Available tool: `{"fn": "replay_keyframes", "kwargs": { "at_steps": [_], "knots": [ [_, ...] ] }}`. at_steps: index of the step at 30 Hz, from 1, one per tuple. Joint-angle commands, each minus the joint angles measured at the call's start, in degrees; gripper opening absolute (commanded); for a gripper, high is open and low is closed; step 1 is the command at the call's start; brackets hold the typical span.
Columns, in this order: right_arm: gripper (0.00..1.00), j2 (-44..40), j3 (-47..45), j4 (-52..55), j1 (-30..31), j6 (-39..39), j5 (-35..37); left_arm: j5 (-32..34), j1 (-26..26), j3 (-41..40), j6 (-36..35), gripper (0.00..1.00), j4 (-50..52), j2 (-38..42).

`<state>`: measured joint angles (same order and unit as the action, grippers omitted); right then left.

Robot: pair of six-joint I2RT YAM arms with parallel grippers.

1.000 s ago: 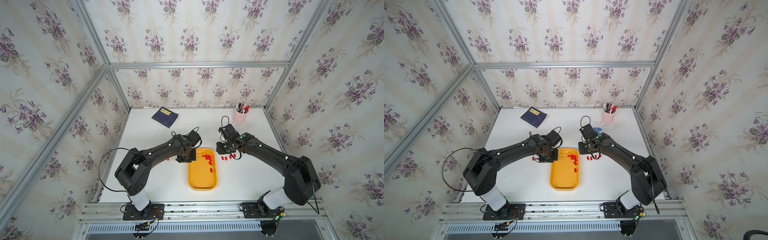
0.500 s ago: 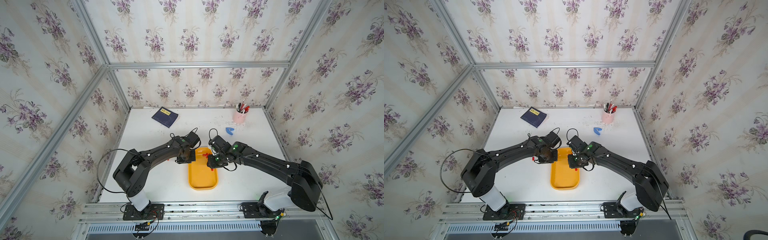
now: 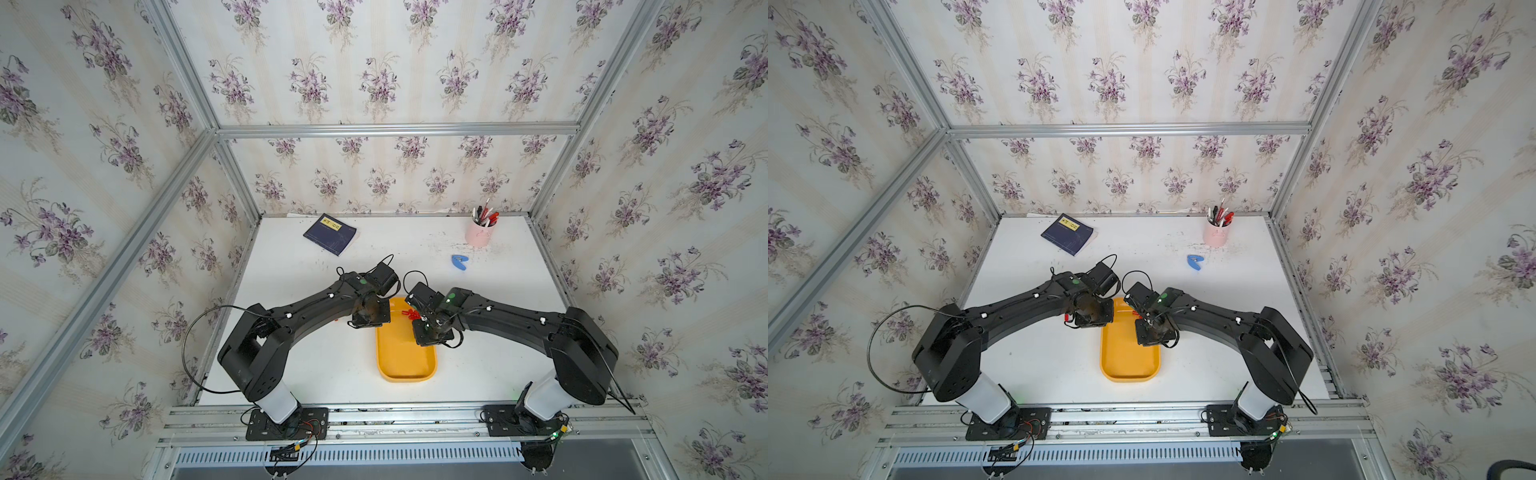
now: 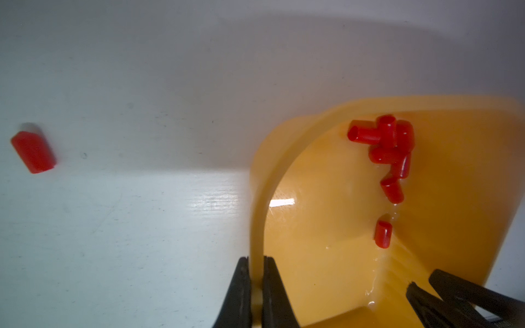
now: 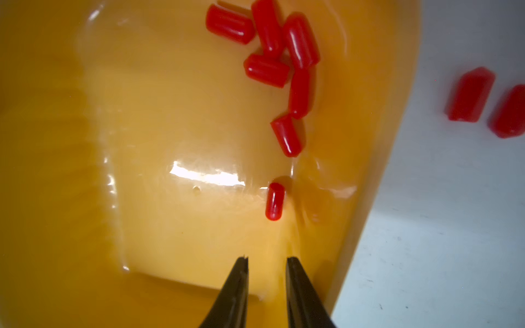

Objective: Take the screw protection sleeves out of the storage box
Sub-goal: Pick up the screw protection sleeve from the storage box.

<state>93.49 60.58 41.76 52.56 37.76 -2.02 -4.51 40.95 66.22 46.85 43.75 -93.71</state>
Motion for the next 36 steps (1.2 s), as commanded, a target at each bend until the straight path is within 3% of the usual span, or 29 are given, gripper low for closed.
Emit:
{"fn": "replay_keyframes", "kwargs": {
  "at_steps": [1,26,36],
  "knots": [
    [0.29,1.36,0.24,2.55,0.18,0.50,3.12,1.42,-0.08,-0.03,-0.27,0.00,1.89,0.54],
    [0.29,10.55,2.76,2.19,0.29,0.30,10.62,1.12,-0.08,-0.21,-0.70,0.00,1.56,0.90],
    [0.22,11.59,2.31,0.09,0.09,-0.31,12.02,1.17,-0.09,-0.86,-0.82,0.00,0.96,0.62]
  ]
}}
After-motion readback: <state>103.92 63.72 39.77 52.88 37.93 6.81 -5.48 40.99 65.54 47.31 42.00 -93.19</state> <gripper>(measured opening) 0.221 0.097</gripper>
